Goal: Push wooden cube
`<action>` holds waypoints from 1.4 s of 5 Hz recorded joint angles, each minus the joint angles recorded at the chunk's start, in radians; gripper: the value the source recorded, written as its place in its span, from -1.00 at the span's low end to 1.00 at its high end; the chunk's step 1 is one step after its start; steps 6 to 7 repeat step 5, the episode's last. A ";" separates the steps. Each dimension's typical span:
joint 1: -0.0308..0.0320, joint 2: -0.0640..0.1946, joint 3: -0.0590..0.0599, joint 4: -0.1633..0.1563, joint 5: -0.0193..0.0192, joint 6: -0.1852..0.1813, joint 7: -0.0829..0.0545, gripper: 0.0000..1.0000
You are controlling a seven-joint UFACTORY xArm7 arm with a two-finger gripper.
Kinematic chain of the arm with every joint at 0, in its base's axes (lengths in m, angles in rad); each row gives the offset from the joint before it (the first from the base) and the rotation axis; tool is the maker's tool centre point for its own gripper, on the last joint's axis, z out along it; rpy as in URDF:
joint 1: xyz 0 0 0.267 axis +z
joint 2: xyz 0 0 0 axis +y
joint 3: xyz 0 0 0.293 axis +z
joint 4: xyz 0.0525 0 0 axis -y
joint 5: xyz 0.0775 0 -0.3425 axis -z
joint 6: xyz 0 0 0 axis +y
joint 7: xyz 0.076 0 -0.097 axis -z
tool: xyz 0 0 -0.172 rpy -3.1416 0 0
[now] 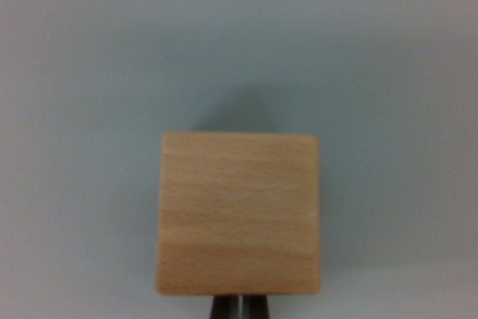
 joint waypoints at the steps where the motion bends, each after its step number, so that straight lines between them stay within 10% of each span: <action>1: 0.0000 0.000 0.000 0.000 0.0000 0.000 0.000 1.00; 4: 0.0067 0.027 0.003 0.035 0.0086 0.008 0.001 1.00; 7: 0.0067 0.027 0.003 0.035 0.0086 0.008 0.001 1.00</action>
